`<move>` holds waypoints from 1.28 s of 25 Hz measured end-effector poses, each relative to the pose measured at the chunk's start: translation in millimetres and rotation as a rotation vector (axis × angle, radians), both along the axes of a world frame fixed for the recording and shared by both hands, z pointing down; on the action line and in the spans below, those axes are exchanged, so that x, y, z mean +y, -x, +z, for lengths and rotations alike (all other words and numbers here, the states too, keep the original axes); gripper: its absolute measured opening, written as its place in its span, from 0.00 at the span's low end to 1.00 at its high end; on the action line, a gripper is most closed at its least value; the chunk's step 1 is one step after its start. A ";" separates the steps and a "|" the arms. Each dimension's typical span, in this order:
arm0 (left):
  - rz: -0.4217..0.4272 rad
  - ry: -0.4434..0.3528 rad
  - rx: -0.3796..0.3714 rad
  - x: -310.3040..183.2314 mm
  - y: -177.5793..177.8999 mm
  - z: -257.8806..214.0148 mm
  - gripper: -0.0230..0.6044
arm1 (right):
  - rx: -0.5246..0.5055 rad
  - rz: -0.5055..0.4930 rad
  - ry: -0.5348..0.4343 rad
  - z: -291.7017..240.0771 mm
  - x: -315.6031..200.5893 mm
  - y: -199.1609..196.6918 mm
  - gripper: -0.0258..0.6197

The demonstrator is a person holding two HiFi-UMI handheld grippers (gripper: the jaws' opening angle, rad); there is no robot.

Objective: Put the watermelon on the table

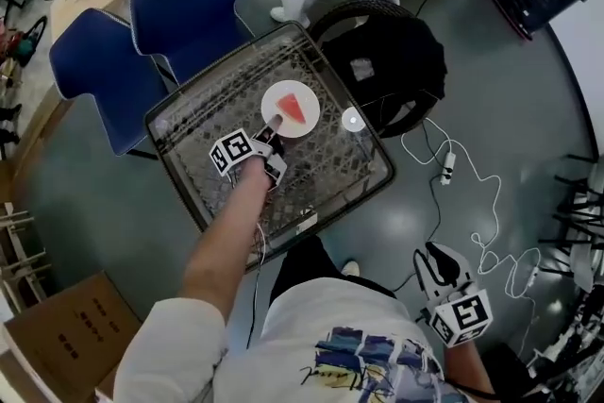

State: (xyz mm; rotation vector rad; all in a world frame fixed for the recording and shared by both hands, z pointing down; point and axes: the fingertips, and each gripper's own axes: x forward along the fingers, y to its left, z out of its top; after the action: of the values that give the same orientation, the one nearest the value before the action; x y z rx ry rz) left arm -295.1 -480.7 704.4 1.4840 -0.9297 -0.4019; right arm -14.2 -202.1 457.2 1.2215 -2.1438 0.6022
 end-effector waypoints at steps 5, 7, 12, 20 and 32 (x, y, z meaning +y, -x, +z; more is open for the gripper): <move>0.007 0.042 -0.038 -46.3 -4.7 40.6 0.08 | 0.021 0.064 0.042 13.7 -7.9 -10.7 0.19; 0.015 0.054 -0.048 -59.6 -9.1 51.0 0.08 | 0.027 0.085 0.057 15.3 -9.0 -14.9 0.19; 0.026 0.076 -0.067 -84.8 -16.6 67.0 0.08 | 0.036 0.117 0.070 18.1 -16.0 -23.8 0.19; 0.060 0.125 -0.165 -99.0 -17.5 81.2 0.08 | 0.025 0.146 0.089 22.9 -19.0 -26.1 0.19; 0.198 0.151 -0.633 -104.6 -13.5 85.9 0.21 | -0.007 0.170 0.079 24.8 -15.4 -34.0 0.19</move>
State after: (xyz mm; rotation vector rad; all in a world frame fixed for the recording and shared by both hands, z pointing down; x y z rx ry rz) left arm -281.6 -585.3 790.2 1.5702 -1.2554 0.3018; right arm 19.7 -217.5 481.9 1.3689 -2.0155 0.7574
